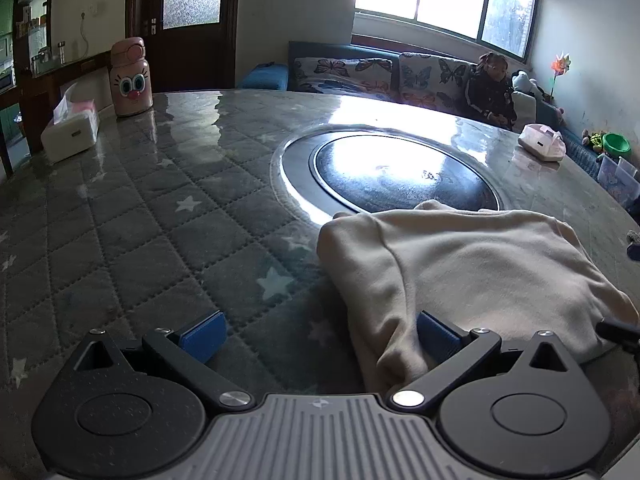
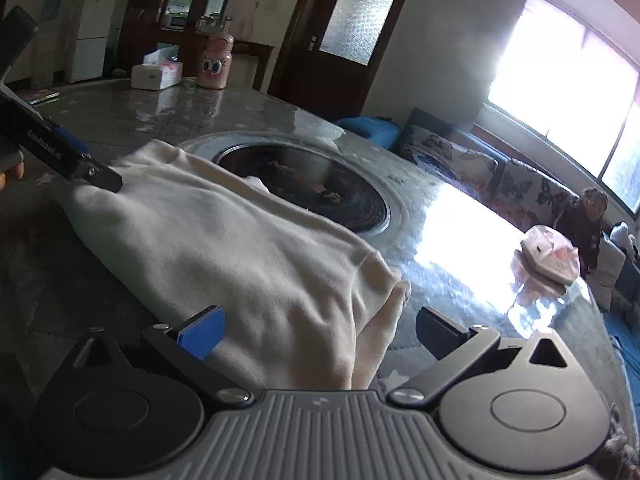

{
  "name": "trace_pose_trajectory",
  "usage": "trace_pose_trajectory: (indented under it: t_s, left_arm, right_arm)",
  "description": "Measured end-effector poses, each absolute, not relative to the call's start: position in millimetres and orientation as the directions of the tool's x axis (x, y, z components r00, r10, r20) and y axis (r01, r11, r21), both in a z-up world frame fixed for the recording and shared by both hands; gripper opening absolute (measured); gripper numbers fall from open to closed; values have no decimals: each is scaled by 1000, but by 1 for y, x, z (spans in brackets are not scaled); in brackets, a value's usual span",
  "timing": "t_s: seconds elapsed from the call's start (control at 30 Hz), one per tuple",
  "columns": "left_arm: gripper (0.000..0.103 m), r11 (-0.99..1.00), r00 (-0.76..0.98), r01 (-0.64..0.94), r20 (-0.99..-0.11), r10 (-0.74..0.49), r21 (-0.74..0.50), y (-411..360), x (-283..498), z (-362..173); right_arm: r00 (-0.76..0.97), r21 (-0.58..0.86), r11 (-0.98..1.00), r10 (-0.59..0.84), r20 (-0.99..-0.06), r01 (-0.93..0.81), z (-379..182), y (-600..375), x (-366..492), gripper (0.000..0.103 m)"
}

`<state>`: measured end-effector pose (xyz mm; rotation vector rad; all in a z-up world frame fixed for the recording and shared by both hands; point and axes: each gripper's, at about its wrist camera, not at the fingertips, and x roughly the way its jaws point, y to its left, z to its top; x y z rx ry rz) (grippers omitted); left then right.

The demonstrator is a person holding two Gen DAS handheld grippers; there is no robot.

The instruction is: Fold clothes

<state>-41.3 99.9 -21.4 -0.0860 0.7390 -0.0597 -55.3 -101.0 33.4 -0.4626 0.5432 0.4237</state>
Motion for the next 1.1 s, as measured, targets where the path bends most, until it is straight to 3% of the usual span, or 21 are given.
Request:
trace_pose_trajectory:
  t_s: [0.27,0.63,0.8,0.93,1.1]
  left_arm:
    - [103,993,740,9,-667,-89,-122,109,-51,-21]
    - [103,991,753,-2,-652,-86,-134,125,-54,-7]
    - [103,978,767,-22,-631,-117,-208,141,-55,4]
    - [103,949,754,-61,-637,-159,-310,156,-49,7]
    - [103,889,726,-84,-638,-255,-450,160,-40,2]
  right_arm:
    - [719,-254,759,373,-586,-600,50,-75,-53,101]
    - [566,-246,557,526,-634,-793,44,-7,-61,88]
    - [510,-277,449,567,-647,-850,40,23,-67,72]
    - [495,-312,391,578,-649,-866,36,44,-72,66]
    - [493,-352,347,558,-668,-870,27,61,-79,46]
